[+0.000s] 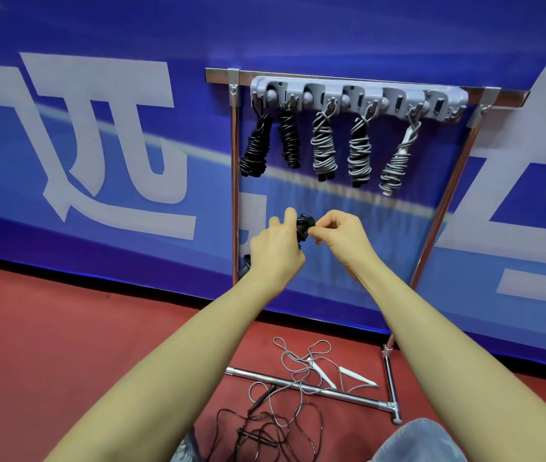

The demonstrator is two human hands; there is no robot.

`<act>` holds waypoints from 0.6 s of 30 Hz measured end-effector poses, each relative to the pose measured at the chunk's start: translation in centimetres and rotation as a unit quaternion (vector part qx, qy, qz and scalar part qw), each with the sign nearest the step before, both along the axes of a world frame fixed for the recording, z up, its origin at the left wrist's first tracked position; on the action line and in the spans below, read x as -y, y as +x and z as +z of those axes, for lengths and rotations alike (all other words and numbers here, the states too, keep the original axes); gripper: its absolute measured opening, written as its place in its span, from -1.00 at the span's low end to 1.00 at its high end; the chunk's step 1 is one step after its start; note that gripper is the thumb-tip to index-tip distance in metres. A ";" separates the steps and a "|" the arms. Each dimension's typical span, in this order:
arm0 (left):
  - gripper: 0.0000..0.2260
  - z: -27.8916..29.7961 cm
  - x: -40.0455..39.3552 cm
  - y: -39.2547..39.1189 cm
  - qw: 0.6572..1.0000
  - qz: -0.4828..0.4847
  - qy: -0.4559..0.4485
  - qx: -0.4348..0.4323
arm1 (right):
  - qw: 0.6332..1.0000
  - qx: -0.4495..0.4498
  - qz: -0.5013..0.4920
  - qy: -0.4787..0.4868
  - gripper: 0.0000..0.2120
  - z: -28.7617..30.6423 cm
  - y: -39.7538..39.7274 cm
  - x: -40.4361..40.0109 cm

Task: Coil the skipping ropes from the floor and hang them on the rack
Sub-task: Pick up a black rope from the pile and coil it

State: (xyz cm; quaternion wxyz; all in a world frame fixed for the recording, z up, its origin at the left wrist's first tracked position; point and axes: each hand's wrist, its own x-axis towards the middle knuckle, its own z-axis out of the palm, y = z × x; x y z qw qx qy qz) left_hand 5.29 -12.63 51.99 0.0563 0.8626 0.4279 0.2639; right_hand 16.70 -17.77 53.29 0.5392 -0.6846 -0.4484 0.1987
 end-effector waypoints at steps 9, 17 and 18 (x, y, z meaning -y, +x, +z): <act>-0.74 -0.2 0.4 -0.3 0.999 -0.013 0.023 0.024 | 0.992 0.115 -0.043 0.015 -0.82 -0.7 -0.4 -0.3; -0.70 0.5 -0.1 0.0 0.990 -0.055 -0.100 0.082 | 0.974 0.212 -0.052 0.059 -0.85 -0.6 -0.6 -0.3; -0.70 0.4 -0.1 -0.1 0.989 -0.064 -0.108 0.083 | 0.975 0.209 -0.049 0.056 -0.84 -0.7 -0.4 -0.3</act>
